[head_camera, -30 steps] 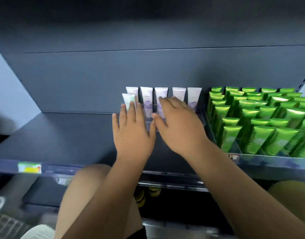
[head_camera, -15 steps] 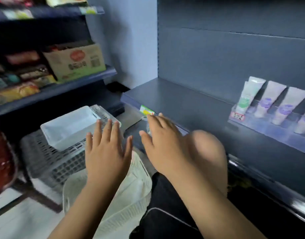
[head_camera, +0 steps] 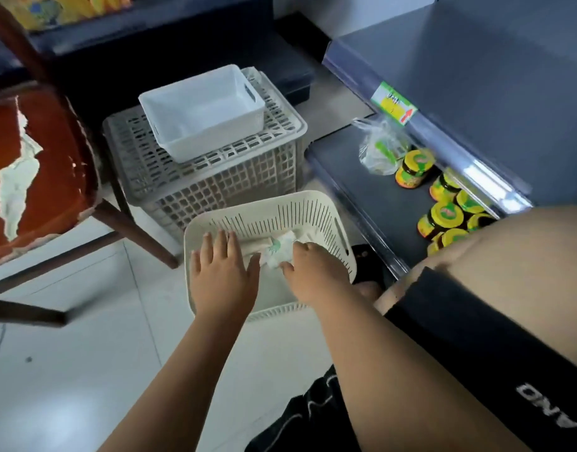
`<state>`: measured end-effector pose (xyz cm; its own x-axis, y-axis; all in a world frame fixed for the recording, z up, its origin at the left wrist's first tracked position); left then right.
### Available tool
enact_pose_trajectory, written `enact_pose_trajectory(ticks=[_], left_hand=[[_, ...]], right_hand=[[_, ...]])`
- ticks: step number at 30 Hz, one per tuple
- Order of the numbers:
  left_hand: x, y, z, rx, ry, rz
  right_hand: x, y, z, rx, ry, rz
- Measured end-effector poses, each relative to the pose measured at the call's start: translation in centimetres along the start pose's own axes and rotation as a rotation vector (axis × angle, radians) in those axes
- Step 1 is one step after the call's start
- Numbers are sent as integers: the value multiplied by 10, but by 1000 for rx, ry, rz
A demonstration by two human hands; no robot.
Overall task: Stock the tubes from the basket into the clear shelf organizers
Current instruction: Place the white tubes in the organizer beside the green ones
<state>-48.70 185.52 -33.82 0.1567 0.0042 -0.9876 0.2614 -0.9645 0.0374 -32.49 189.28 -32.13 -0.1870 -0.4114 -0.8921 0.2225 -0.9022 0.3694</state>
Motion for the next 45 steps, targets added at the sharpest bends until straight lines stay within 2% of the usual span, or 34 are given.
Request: enact_pose_trajectory(ticks=[7, 11, 17, 22, 26, 29, 31, 34, 37, 41, 43, 45], left_hand=[[94, -48, 13, -118, 28, 287], [143, -84, 14, -232, 92, 342], [208, -125, 33, -309, 68, 389], [227, -138, 44, -279, -19, 266], [235, -152, 55, -300, 139, 258], [225, -153, 53, -380, 377, 286], [216, -149, 49, -479, 538, 328], [211, -136, 49, -599, 738, 408], [201, -121, 51, -730, 915, 332], [180, -102, 58, -886, 1061, 260], [168, -90, 60, -939, 1119, 281], [153, -82, 55, -965, 1216, 315]], right_hand=[[56, -72, -17, 271, -322, 192], [86, -123, -25, 395, -454, 239], [122, -209, -31, 398, -472, 215], [148, -239, -30, 332, -211, 167], [162, -231, -34, 309, -215, 236], [163, -220, -28, 120, -29, 150], [163, -219, -19, 26, 2, 128], [162, -217, -8, -47, 46, 183], [164, -212, -9, -32, 64, 266], [161, -201, -16, -79, 159, 490], [153, -191, -24, 24, 88, 540], [140, -180, -37, 257, -210, 567]])
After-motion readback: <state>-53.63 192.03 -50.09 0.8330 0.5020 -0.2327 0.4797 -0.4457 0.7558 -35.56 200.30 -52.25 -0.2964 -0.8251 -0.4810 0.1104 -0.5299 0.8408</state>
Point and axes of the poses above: each hand's wrist, its own y-axis away from the middle knuckle, its own x-axis out of the palm, z = x × y, the point moved 1 cm from there along -y, towards the middle knuckle, and after that the axes turned 4 degrees about y, right-handed, at the moved point
